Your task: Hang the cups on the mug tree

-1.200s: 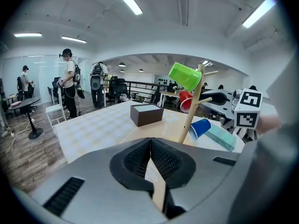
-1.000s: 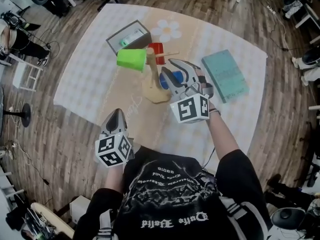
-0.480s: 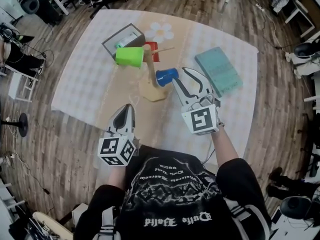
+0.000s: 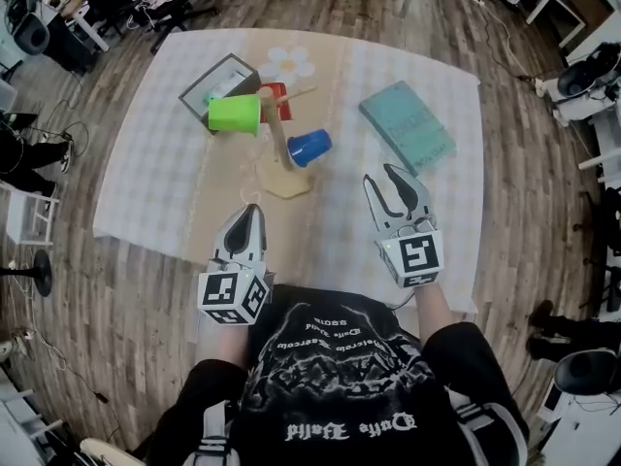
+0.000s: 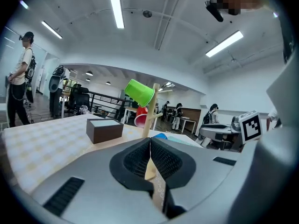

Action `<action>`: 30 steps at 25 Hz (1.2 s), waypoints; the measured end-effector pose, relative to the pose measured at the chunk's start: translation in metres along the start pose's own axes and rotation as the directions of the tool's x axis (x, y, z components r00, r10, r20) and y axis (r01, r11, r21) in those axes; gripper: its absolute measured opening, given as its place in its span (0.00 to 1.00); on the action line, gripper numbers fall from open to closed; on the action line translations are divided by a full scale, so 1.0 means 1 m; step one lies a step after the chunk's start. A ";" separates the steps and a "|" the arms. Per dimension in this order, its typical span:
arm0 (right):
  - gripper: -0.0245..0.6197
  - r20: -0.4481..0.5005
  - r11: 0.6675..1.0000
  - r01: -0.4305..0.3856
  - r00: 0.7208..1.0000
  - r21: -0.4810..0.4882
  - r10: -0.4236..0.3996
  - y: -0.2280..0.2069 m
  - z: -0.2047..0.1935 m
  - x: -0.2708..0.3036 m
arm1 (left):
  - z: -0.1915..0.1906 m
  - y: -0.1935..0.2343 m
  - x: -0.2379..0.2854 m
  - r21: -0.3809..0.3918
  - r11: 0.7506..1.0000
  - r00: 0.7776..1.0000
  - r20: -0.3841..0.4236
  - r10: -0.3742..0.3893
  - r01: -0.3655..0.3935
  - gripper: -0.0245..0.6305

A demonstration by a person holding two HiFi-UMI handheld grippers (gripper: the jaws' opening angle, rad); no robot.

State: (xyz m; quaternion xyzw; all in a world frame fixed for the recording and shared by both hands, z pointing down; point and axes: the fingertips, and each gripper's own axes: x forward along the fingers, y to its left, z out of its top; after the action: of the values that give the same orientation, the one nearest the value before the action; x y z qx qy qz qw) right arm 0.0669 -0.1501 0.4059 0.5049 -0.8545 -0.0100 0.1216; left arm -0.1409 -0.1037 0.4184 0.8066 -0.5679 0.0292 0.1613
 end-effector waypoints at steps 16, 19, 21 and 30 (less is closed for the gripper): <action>0.27 -0.127 0.987 0.102 0.988 0.120 -0.087 0.004 -0.073 -0.049 | -0.020 -0.021 0.004 0.039 0.997 0.997 -0.009 -0.070 0.071 0.07; 0.22 -0.112 0.986 0.102 0.990 0.128 -0.087 0.001 -0.073 -0.050 | -0.021 -0.020 0.003 0.054 0.997 0.998 -0.011 -0.063 0.064 0.07; 0.17 -0.103 0.987 0.103 0.991 0.126 -0.090 0.001 -0.072 -0.050 | -0.023 -0.020 0.003 0.059 0.996 0.998 -0.015 -0.061 0.062 0.07; 0.05 -0.067 0.976 0.083 0.995 0.201 -0.071 0.005 -0.063 -0.045 | -0.029 -0.031 0.003 0.101 0.989 0.994 -0.041 -0.104 0.108 0.07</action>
State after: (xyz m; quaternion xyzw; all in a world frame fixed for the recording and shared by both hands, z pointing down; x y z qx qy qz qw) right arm 0.0974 -0.1017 0.4592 0.5474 -0.8269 0.0877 0.0942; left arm -0.1075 -0.0887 0.4397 0.8423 -0.5189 0.0642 0.1310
